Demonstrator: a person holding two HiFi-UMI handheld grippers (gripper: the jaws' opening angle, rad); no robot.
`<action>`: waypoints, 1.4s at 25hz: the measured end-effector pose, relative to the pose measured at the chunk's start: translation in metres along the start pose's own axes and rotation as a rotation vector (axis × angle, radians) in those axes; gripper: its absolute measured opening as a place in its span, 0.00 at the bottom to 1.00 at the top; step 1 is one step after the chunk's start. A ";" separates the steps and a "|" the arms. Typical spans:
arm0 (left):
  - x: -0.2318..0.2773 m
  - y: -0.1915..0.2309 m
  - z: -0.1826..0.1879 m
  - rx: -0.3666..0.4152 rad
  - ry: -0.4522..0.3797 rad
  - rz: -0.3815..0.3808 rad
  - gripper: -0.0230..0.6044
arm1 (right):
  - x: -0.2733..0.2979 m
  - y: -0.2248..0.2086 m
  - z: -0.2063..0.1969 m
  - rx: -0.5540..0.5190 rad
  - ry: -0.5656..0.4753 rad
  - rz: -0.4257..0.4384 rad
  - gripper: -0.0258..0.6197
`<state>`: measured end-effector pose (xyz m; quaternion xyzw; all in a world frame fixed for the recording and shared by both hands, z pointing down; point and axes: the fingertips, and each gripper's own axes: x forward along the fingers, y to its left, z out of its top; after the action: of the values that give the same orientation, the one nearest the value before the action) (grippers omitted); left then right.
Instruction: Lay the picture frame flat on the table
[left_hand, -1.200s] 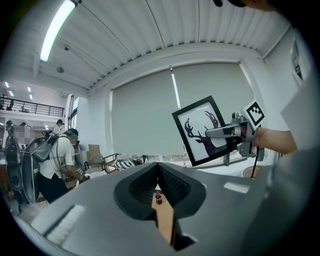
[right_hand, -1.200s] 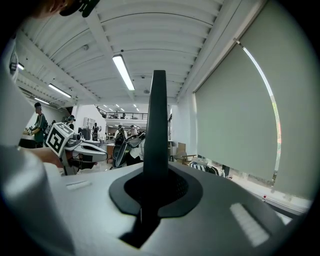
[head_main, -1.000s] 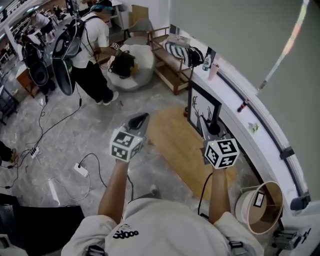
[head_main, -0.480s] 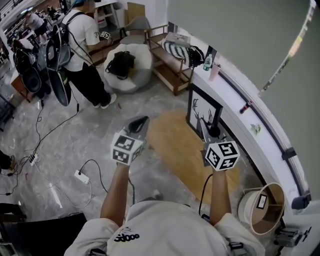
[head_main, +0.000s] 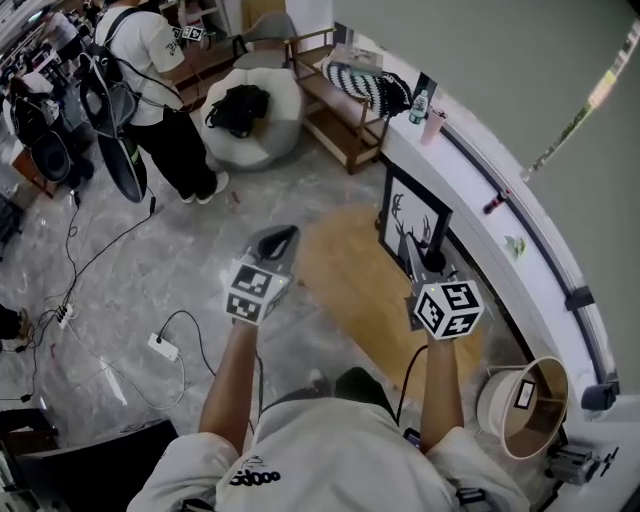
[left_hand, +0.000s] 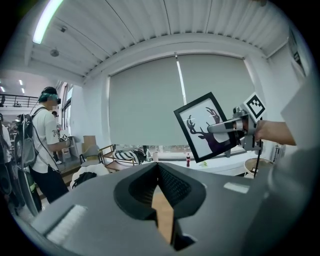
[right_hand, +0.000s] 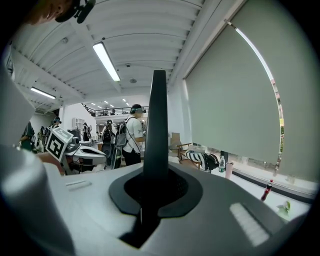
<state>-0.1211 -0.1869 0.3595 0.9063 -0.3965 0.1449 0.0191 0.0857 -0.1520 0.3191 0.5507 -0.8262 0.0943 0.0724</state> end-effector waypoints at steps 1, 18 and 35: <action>0.001 -0.001 -0.001 -0.003 -0.002 -0.006 0.05 | 0.001 -0.001 -0.003 0.005 0.004 -0.003 0.06; 0.076 0.023 -0.037 -0.082 0.017 0.031 0.05 | 0.065 -0.052 -0.043 0.148 0.073 0.040 0.06; 0.170 0.039 -0.102 -0.137 0.123 0.023 0.05 | 0.140 -0.111 -0.154 0.268 0.274 0.034 0.06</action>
<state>-0.0646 -0.3196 0.5014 0.8877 -0.4140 0.1728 0.1035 0.1375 -0.2826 0.5088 0.5234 -0.7979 0.2787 0.1084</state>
